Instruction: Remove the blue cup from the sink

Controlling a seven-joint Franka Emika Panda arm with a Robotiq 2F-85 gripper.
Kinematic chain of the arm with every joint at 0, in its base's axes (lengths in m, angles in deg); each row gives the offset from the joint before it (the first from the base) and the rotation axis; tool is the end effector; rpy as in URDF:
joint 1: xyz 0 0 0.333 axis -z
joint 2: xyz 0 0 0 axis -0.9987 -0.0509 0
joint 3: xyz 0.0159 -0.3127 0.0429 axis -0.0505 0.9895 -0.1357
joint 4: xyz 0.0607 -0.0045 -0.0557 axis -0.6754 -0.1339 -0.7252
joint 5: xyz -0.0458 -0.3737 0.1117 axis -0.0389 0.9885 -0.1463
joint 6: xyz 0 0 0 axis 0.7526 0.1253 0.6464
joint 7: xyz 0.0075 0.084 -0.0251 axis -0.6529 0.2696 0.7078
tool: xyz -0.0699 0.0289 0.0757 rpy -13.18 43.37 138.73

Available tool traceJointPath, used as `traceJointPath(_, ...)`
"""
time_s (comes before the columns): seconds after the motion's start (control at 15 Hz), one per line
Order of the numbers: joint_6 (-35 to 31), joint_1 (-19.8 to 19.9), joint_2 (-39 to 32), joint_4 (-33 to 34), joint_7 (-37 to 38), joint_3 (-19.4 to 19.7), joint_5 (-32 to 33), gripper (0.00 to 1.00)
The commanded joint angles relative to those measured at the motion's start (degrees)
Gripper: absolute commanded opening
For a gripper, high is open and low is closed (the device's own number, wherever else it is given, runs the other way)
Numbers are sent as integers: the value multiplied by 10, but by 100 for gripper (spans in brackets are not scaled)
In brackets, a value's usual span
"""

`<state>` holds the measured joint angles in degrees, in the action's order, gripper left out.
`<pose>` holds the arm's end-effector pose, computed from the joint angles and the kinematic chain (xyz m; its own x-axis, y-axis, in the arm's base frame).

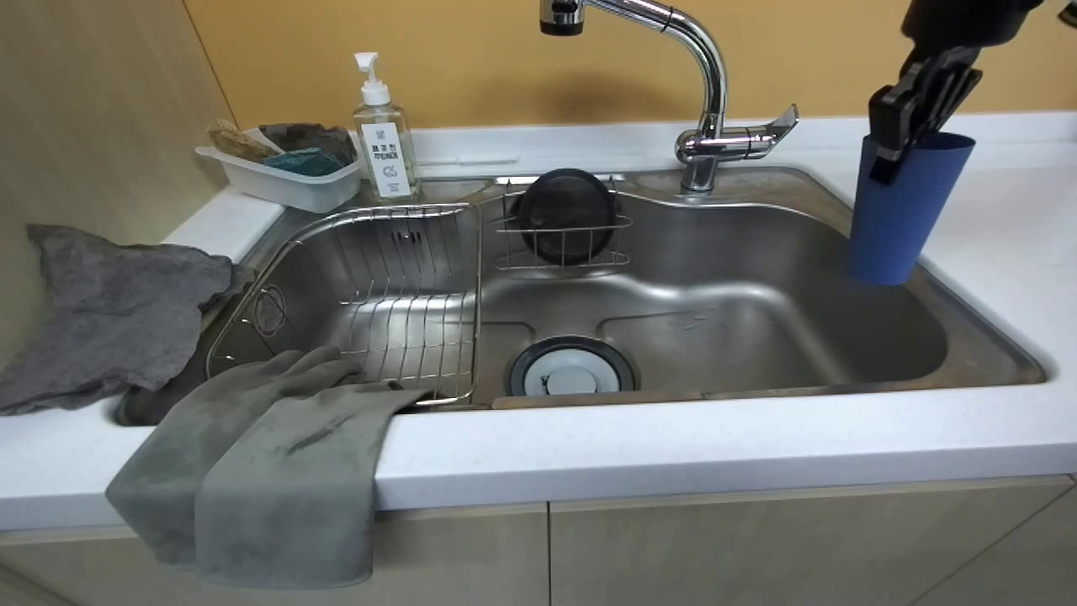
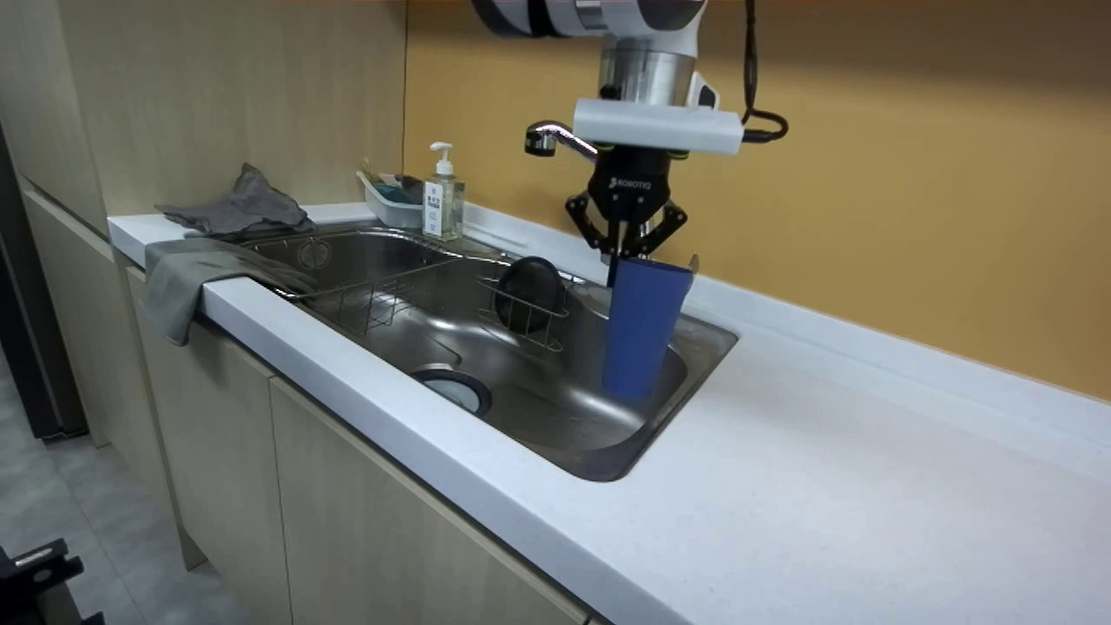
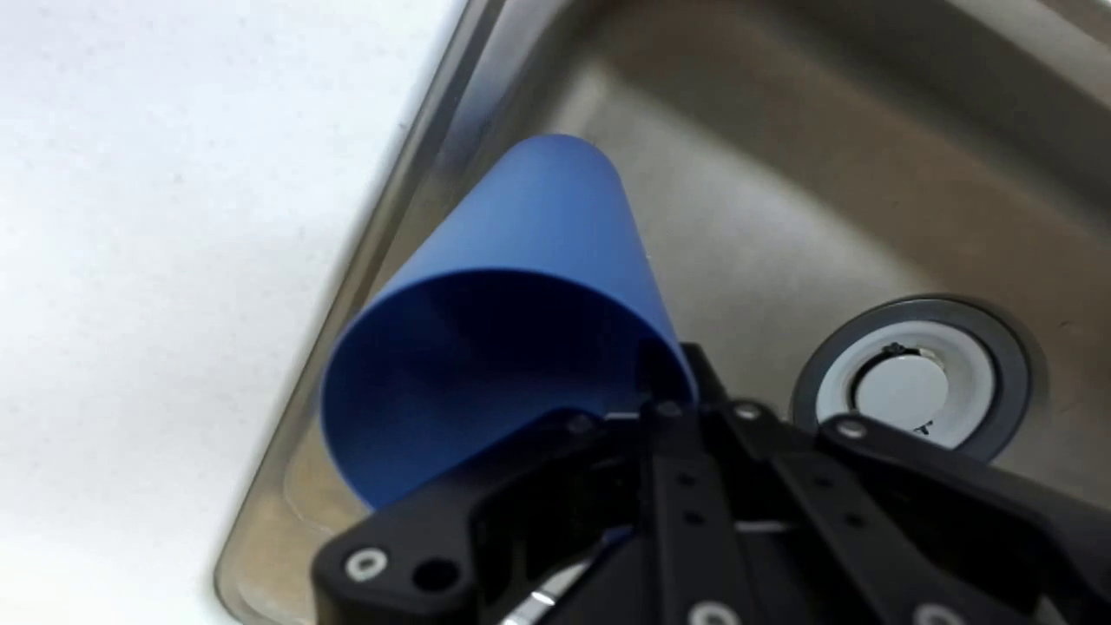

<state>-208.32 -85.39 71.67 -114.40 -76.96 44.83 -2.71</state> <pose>0.6005 0.0030 0.3835 0.8886 0.4544 0.0625 0.4496 -0.8898 0.0781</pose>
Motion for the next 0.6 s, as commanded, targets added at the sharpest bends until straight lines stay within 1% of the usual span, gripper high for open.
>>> traceJointPath(0.0, 30, 26, 34, -3, -31, 12, -52, 1)
traceJointPath(0.2, 23, 43, 41, -6, -34, 30, -71, 1)
traceJointPath(0.53, -7, 61, 36, -10, -27, 53, -72, 1)
